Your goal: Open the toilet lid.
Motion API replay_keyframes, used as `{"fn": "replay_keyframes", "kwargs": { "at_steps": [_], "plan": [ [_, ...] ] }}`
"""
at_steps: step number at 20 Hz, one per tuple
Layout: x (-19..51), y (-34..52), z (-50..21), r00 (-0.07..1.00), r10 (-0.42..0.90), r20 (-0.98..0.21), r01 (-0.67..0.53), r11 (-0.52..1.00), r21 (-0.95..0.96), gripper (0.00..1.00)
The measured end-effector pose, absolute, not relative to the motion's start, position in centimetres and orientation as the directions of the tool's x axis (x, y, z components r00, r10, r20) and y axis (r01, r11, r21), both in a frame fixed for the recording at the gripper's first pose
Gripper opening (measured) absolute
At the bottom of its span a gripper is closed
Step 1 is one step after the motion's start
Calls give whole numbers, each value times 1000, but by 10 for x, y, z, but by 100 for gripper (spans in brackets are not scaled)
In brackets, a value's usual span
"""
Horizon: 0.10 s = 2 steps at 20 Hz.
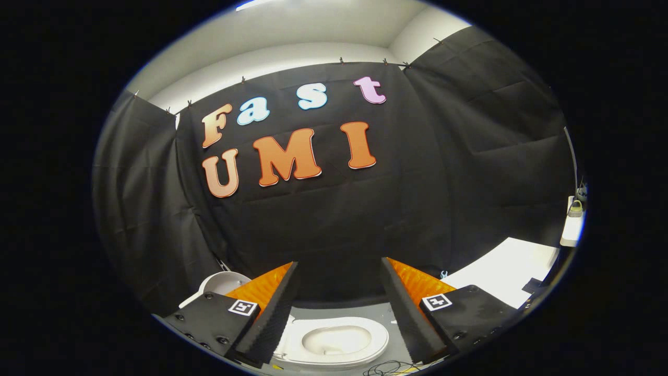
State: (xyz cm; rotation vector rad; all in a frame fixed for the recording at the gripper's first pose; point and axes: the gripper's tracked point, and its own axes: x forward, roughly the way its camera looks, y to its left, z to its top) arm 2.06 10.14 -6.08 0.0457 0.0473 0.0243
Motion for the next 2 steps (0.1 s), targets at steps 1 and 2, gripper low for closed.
{"fn": "replay_keyframes", "kwargs": {
  "at_steps": [1, 2],
  "plan": [
    [20, 101, -61, 999, 21, -48, -19, 999, 43, 99],
    [19, 99, -61, 999, 18, -50, -16, 999, 42, 99]
  ]
}}
